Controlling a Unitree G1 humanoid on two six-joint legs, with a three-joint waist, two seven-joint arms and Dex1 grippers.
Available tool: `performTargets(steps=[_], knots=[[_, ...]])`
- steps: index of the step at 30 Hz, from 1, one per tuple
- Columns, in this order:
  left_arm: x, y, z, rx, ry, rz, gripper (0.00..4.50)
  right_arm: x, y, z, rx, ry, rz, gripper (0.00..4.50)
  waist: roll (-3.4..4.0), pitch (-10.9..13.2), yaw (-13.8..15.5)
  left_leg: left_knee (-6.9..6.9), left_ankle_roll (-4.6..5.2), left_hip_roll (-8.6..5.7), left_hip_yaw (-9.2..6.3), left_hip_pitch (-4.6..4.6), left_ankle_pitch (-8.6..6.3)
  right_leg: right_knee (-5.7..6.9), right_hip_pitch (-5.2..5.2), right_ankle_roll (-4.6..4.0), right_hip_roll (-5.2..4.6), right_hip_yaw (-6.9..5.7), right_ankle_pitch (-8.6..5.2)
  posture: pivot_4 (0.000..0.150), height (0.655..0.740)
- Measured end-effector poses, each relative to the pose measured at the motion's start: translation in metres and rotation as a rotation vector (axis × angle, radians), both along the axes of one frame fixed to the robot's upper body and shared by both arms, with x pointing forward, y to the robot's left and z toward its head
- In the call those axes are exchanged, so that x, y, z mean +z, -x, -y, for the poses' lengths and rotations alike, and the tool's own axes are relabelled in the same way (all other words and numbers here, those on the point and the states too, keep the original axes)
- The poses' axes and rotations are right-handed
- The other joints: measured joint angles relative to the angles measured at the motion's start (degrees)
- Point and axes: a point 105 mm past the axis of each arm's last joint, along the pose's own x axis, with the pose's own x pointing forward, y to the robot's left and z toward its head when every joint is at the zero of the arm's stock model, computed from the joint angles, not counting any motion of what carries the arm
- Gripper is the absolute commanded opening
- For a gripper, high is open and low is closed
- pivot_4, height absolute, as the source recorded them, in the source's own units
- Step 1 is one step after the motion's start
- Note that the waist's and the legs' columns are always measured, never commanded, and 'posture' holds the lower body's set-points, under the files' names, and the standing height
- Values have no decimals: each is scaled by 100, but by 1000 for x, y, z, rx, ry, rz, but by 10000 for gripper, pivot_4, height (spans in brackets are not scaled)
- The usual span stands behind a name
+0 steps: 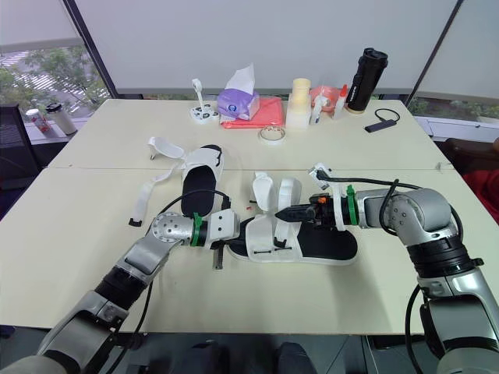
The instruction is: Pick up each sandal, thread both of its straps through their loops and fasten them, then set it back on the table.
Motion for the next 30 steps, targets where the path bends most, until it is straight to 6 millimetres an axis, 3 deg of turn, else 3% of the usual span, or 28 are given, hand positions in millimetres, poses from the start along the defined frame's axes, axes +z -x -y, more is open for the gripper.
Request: performTargets(steps=[10,18,27,30], knots=[[0,0,0,5,2,0,0,0,6,7,-13,-48,-126,294,0,0,-1,-2,0,0,0,-2,0,-3,-3,-1,-4,0,0,1500,7400],[0,-1,1,11,7,1,0,-26,19,-3,51,79,-15,294,1,-1,-12,-8,0,0,-1,-8,0,-14,-6,0,-2,-3,1,1500,7400],[-1,-2,0,22,4,-10,0,-29,25,-6,127,158,162,294,1,-1,-17,-7,0,-1,-1,9,0,-14,12,-1,1,-4,2,1500,7400],[-1,-2,0,22,4,-11,0,-30,28,-7,131,159,175,8755,1,-1,-17,-7,0,-1,-1,9,0,-15,12,-1,1,-4,2,1500,7400]])
